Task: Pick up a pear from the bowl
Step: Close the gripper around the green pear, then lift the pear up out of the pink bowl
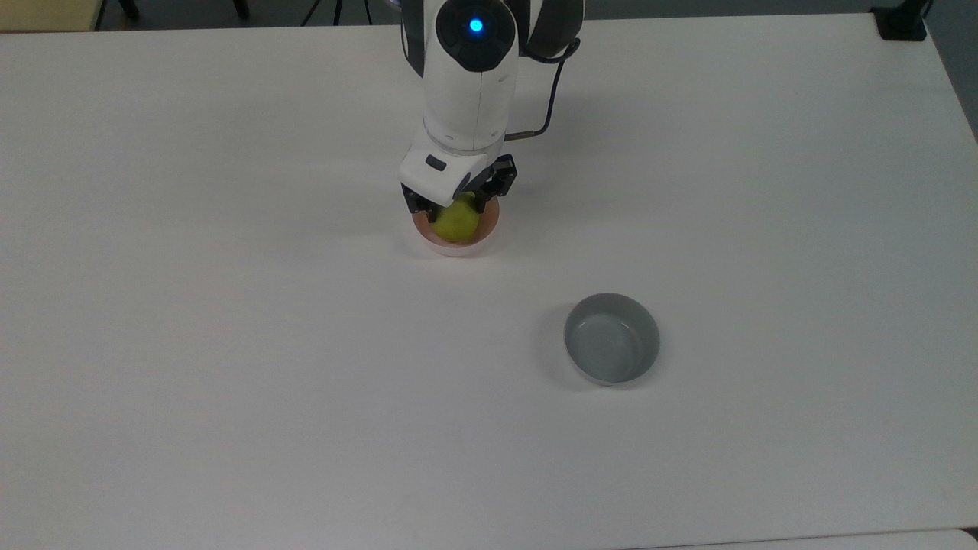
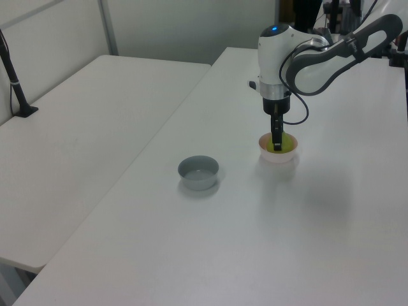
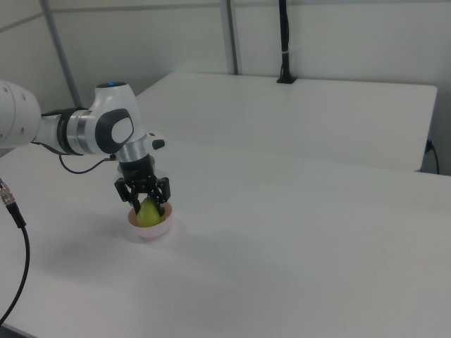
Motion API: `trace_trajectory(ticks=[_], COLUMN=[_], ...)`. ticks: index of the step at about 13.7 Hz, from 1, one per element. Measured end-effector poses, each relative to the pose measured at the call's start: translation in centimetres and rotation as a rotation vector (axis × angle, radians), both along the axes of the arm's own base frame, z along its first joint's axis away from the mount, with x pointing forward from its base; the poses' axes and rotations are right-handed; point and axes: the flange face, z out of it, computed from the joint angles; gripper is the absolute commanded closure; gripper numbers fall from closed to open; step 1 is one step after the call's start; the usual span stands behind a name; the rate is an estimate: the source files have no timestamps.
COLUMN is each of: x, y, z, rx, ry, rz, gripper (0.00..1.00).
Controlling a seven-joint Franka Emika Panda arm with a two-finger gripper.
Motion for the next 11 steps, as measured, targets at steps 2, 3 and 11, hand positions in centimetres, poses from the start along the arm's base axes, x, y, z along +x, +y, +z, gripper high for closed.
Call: trace_trajectory(ticks=[2,3,11], x=[0.2,0.2,0.2], y=[0.0,0.0,-0.7], z=[0.6,1.0,10.1], rx=[0.002,0.003,0.038], ry=[-0.011,-0.017,-0.008], rz=[0.0,0.0,-0.049], gripper=[0.47,0.47,0.47])
